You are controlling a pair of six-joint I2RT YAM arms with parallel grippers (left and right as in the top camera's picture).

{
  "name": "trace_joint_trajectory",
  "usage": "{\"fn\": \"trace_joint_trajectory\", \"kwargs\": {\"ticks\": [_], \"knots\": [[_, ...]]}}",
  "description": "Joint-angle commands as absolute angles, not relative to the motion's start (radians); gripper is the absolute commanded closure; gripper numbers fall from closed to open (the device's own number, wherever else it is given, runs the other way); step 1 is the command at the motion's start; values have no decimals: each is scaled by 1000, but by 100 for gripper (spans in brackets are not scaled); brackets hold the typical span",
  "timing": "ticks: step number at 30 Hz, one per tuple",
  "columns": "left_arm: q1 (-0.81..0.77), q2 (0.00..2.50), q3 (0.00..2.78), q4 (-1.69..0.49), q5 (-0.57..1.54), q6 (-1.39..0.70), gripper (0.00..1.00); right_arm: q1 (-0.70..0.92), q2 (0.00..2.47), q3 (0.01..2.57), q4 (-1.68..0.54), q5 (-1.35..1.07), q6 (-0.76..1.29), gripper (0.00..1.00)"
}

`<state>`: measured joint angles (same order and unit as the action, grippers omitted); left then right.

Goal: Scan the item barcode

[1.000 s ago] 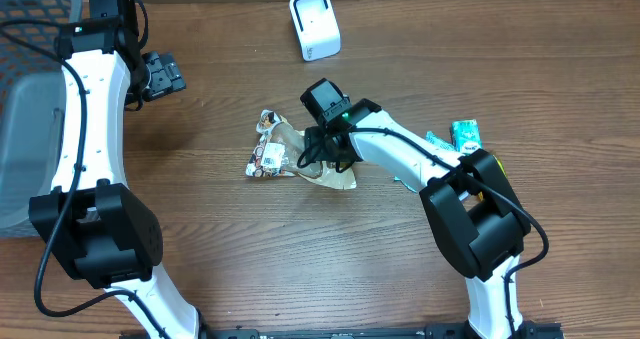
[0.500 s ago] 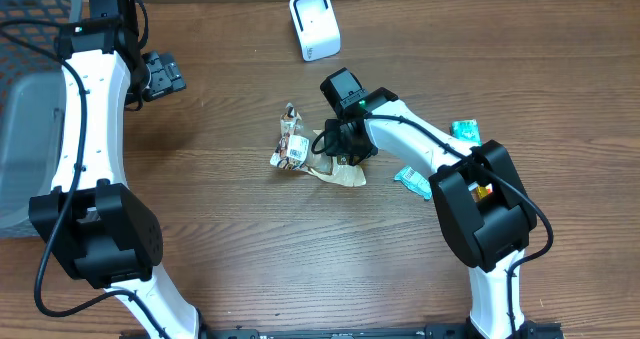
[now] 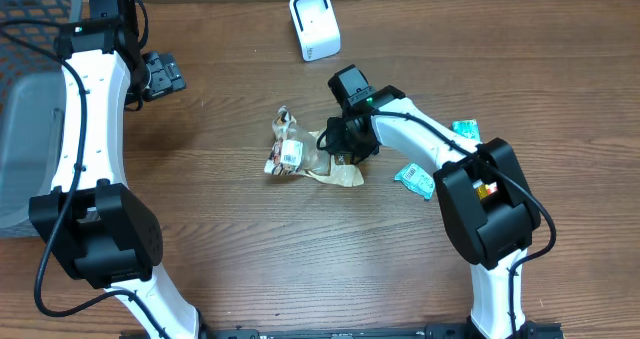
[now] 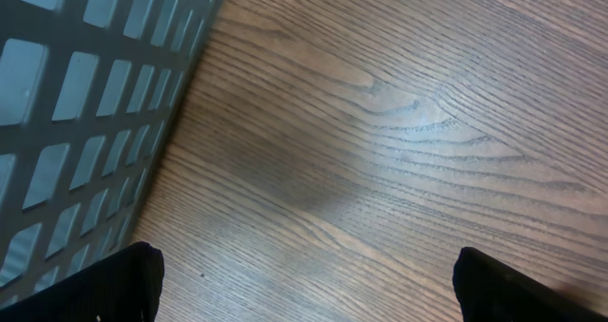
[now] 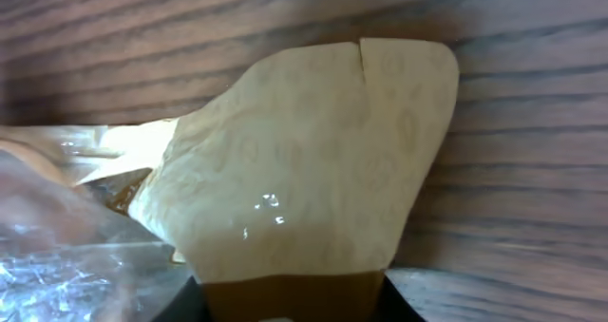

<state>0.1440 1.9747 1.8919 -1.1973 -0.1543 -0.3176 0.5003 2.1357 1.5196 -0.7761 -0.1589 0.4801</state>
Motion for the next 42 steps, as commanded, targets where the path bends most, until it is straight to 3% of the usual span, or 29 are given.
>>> {"fn": "trace_joint_trajectory", "kwargs": {"ticks": [1, 10, 14, 27, 42], "knots": [[137, 1958, 1899, -1196, -157, -321, 0, 452, 2105, 1553, -792, -273, 435, 80], [137, 1958, 1899, -1196, -157, -321, 0, 354, 1937, 1562, -799, -543, 252, 84], [137, 1958, 1899, -1196, -157, -321, 1, 329, 1887, 1562, -799, -547, 253, 85], [137, 1958, 1899, -1196, -157, -321, 1, 420, 1865, 1562, -878, -173, 239, 83], [137, 1958, 1899, -1196, -157, -321, 0, 439, 1865, 1560, -901, -157, 238, 80]]}}
